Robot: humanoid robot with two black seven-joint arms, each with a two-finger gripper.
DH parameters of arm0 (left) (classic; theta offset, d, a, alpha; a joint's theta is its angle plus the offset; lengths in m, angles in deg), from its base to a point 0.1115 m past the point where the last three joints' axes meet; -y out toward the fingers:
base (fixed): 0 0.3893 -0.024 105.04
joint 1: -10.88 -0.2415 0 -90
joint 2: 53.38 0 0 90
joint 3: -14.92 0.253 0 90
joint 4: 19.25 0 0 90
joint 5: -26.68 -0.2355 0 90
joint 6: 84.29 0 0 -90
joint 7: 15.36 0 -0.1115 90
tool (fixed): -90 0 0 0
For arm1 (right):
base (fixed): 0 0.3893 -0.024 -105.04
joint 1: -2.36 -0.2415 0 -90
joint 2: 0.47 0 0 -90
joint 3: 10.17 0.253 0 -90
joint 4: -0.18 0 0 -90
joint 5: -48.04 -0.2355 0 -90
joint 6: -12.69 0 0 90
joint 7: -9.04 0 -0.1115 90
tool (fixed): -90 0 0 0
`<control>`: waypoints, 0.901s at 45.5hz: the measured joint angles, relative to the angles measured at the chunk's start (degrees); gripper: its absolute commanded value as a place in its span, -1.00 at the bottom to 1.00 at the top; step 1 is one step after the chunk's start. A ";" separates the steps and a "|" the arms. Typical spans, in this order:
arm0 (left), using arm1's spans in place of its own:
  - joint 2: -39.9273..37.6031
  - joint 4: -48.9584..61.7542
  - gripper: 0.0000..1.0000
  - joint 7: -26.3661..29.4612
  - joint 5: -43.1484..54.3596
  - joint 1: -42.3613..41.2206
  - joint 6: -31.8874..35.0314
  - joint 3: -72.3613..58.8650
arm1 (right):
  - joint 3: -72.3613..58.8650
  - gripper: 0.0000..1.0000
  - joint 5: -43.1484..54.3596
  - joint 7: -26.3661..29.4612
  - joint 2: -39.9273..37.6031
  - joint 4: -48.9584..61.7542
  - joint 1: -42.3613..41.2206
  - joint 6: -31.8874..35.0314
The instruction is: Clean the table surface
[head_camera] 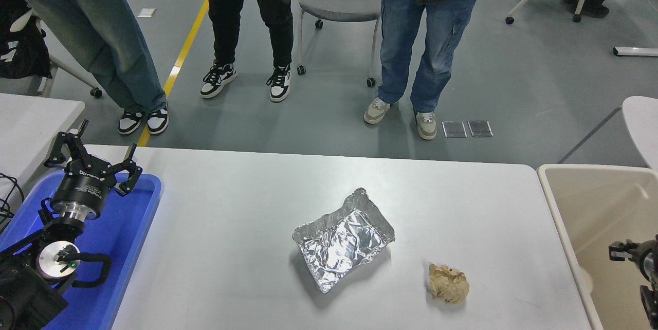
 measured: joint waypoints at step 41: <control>0.00 0.00 1.00 -0.03 -0.01 0.01 0.00 0.00 | 36.78 0.98 -13.21 -1.08 -8.96 -12.62 -8.15 -0.29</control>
